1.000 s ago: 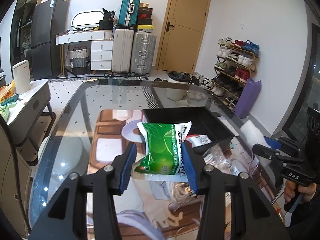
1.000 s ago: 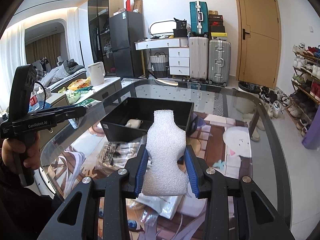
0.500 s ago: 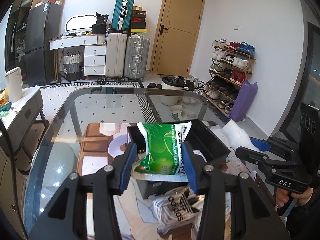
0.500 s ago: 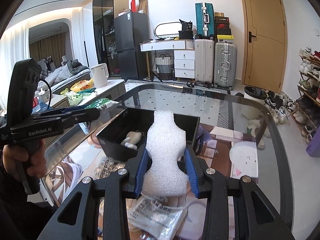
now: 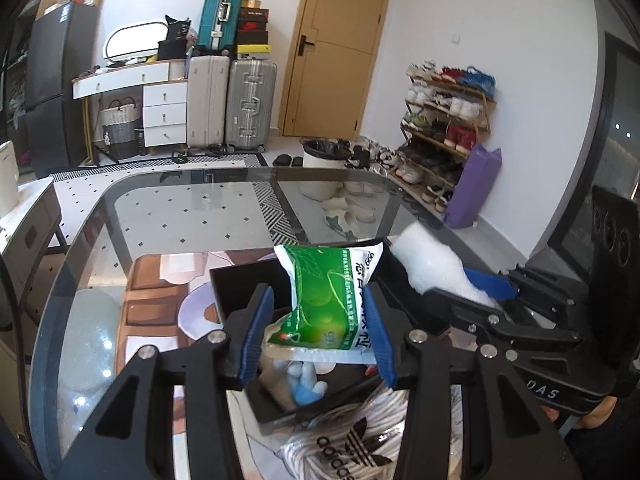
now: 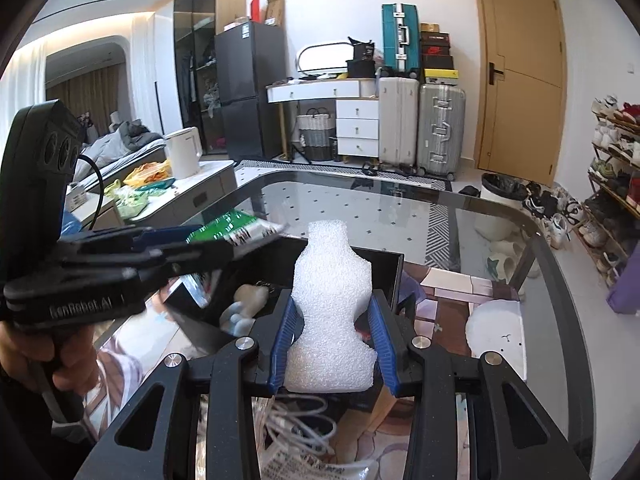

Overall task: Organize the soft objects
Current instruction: 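Carry the sachet and foam over the black box and release them inside, then withdraw both open grippers from the box toward the remaining items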

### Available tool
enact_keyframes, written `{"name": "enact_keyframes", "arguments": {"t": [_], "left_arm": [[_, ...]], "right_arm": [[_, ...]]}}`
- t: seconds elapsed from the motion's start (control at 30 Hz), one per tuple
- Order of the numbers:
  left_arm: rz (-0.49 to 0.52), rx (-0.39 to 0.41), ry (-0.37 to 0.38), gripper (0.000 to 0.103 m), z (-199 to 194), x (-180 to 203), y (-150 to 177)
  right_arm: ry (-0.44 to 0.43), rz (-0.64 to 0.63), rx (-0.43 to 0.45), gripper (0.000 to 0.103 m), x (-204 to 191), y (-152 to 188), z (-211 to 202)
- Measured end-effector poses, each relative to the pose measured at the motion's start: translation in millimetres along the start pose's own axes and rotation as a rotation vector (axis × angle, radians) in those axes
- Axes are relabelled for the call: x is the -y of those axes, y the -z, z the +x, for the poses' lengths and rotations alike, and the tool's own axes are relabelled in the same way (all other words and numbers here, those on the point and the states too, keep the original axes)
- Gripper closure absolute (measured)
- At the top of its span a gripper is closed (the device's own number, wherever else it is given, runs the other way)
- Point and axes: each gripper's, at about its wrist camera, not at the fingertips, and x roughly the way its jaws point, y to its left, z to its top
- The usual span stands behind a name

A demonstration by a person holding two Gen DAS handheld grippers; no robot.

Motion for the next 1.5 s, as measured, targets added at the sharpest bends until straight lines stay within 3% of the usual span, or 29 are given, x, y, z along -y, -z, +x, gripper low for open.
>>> {"name": "enact_keyframes", "arguments": {"t": [0.3, 0.57, 0.63, 0.73, 0.77, 0.8, 0.87, 0.93, 1.0, 1.5], "left_arm": [[0.019, -0.056, -0.021, 0.058, 23.9, -0.3, 1.8], [0.029, -0.074, -0.041, 0.057, 29.5, 2.1, 5.5], [0.029, -0.063, -0.042, 0.054, 27.4, 3.2, 6.1], [0.029, -0.056, -0.064, 0.037, 21.6, 3.1, 4.9], [0.027, -0.05, -0.067, 0.037, 17.7, 3.3, 4.5], [0.027, -0.05, -0.067, 0.035, 15.2, 3.0, 3.5], [0.039, -0.048, -0.081, 0.024, 7.8, 4.9, 3.6], [0.033, -0.018, -0.086, 0.005, -2.9, 4.9, 5.4], [0.019, 0.013, -0.087, 0.0, -13.0, 4.1, 7.0], [-0.026, -0.032, -0.159, 0.0, -29.3, -6.7, 46.6]], "right_arm": [[0.04, 0.003, 0.003, 0.066, -10.1, -2.8, 23.0], [0.069, 0.008, -0.035, 0.065, -12.4, 14.4, 39.6], [0.063, 0.013, -0.017, 0.06, -11.2, 15.7, 35.1], [0.038, 0.025, -0.004, 0.039, -5.8, 16.6, 25.8], [0.013, 0.032, 0.006, 0.031, -3.9, 17.0, 19.6], [0.008, 0.037, 0.008, 0.017, -3.4, 17.4, 14.8], [0.014, 0.046, 0.022, 0.006, 0.3, 17.9, 3.5], [-0.019, 0.062, 0.034, 0.002, 4.8, 19.5, -7.4], [-0.053, 0.086, 0.023, 0.0, 10.3, 21.5, -14.1], [-0.003, 0.181, -0.147, 0.0, 33.3, 66.5, -28.1]]}}
